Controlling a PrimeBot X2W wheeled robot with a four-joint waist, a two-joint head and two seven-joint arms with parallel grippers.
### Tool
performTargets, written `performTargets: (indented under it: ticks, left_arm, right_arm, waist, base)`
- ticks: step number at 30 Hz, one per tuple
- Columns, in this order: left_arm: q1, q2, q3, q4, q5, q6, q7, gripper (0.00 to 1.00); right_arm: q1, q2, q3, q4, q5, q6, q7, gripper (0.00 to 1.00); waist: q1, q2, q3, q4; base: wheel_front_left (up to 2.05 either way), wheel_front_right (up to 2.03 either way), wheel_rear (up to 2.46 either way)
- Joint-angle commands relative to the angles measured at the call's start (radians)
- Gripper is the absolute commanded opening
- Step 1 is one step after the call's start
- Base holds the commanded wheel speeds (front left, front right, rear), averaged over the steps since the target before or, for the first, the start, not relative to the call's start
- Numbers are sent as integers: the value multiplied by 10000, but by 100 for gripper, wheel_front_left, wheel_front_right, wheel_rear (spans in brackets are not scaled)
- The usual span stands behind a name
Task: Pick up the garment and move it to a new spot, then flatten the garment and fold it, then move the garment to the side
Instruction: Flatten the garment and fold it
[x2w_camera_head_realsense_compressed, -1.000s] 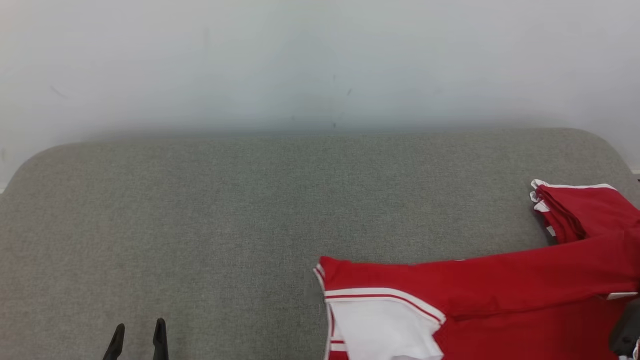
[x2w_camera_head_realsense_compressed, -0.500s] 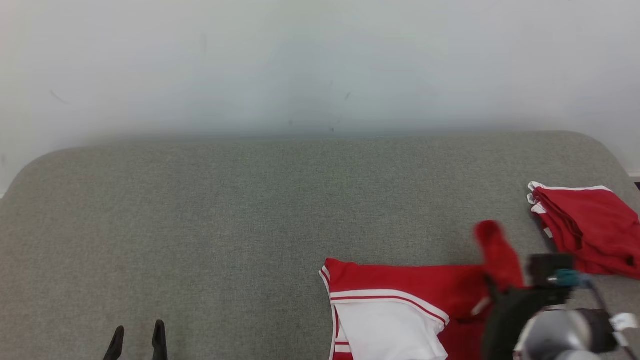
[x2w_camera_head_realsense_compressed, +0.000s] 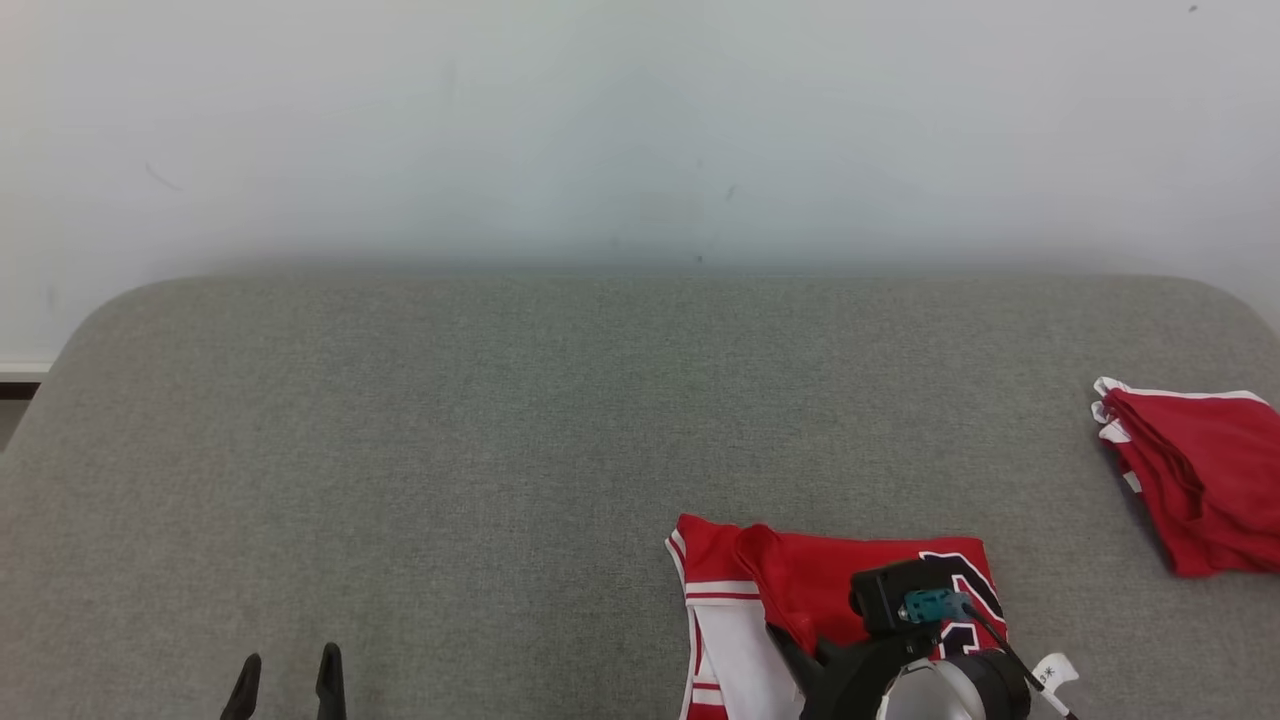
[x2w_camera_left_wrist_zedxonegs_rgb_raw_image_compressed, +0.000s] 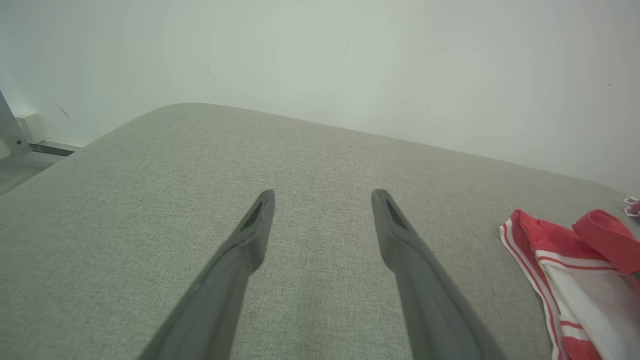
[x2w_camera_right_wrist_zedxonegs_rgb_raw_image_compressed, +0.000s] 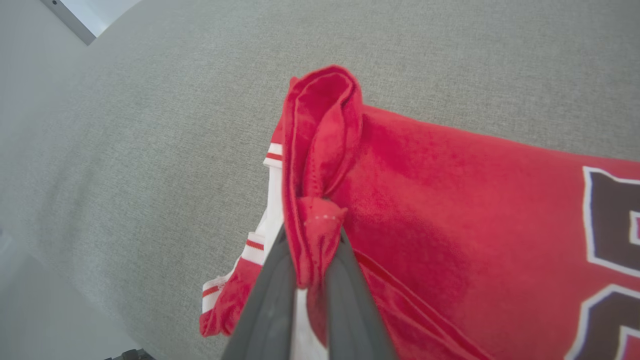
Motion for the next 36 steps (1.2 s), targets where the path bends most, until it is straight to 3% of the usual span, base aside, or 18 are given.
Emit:
performTargets:
  ticks: [1, 13, 14, 15, 16, 23, 32, 36]
  left_arm:
    - [-113, 22, -18, 38, -52, -24, 17, 100]
    - [-173, -1, -237, 212, -84, -56, -9, 100]
    - [-179, -4, -253, 226, -87, -59, -10, 100]
    - [-171, -5, -266, 243, -94, -62, -15, 100]
    - [-156, -4, -273, 259, -97, -59, -19, 100]
    - [46, 54, -250, 279, -169, 1, -56, 100]
    - [139, 31, -218, 182, -256, 64, -164, 100]
    - [88, -4, -285, 232, -262, 35, -198, 100]
  right_arm:
    - [-152, -5, 36, 103, 117, 7, -138, 0]
    - [-1345, 2, 870, 2291, 984, 7, -832, 0]
    - [-1413, 2, 960, 2437, 1041, 7, -871, 14]
    - [-1465, 4, 1044, 2542, 1141, 7, -899, 42]
    - [-1490, 4, 1094, 2634, 1299, 7, -940, 100]
    - [-1506, -7, 1140, 1712, 2718, 7, -1411, 100]
    - [31, 0, -2123, 126, -111, 7, -900, 100]
    - [641, 3, -3146, -485, -851, 7, -1192, 100]
  waist:
    - [0, 0, -4, 47]
    - [0, 0, 1, 364]
    - [0, 0, -5, 396]
    - [0, 0, -14, 421]
    - [0, 0, -23, 438]
    - [0, 0, -198, 410]
    - [0, 0, -211, 182]
    - [0, 0, -196, 197]
  base:
    - [0, 0, 0]
    - [0, 0, 0]
    - [0, 0, 0]
    - [0, 0, 0]
    - [0, 0, 0]
    - [0, 0, 0]
    - [0, 0, 0]
    - [0, 0, 0]
